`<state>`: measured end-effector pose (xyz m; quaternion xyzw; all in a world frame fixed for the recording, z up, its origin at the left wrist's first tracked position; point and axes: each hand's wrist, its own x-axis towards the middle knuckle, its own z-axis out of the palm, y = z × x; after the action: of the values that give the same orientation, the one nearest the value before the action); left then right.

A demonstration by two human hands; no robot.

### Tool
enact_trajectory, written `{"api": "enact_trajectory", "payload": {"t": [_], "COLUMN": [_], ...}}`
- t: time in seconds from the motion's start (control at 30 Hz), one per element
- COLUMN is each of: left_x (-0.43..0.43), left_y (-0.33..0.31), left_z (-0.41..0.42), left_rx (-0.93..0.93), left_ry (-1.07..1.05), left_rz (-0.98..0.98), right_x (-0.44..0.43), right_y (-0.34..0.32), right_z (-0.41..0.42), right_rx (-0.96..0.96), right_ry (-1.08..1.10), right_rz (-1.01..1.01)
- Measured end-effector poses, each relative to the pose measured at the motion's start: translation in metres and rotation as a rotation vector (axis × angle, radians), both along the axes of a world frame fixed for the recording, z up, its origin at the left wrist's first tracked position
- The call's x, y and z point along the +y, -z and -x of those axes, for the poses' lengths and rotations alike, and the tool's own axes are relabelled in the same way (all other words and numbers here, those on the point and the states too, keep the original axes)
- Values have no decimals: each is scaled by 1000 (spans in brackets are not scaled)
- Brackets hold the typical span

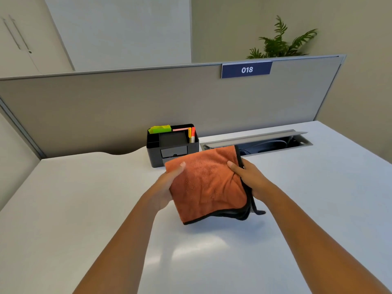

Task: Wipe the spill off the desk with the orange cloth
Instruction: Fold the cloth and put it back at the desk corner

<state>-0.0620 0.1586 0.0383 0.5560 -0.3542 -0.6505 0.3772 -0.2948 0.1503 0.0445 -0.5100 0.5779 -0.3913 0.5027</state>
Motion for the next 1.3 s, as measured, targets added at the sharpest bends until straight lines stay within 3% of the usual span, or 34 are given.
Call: {"api": "enact_trajectory", "payload": {"t": [0.17, 0.37, 0.47, 0.7, 0.93, 1.3], "left_x": [-8, -33, -46, -76, -108, -159], "left_y": [7, 3, 3, 12, 17, 38], "left_z": [26, 80, 116, 216, 329, 447], "left_rx": [-141, -95, -18, 90, -45, 77], "left_ry": [272, 148, 103, 215, 300, 356], "left_rz": [-67, 6, -10, -20, -12, -8], "right_x": [-12, -24, -35, -61, -86, -151], "right_y": [-7, -16, -13, 0, 12, 31], "right_z": [31, 87, 119, 207, 309, 420], "right_rx": [-151, -165, -112, 137, 524, 644], "right_ry": [113, 29, 55, 206, 236, 432], "right_rz": [-178, -358, -352, -199, -68, -90]}}
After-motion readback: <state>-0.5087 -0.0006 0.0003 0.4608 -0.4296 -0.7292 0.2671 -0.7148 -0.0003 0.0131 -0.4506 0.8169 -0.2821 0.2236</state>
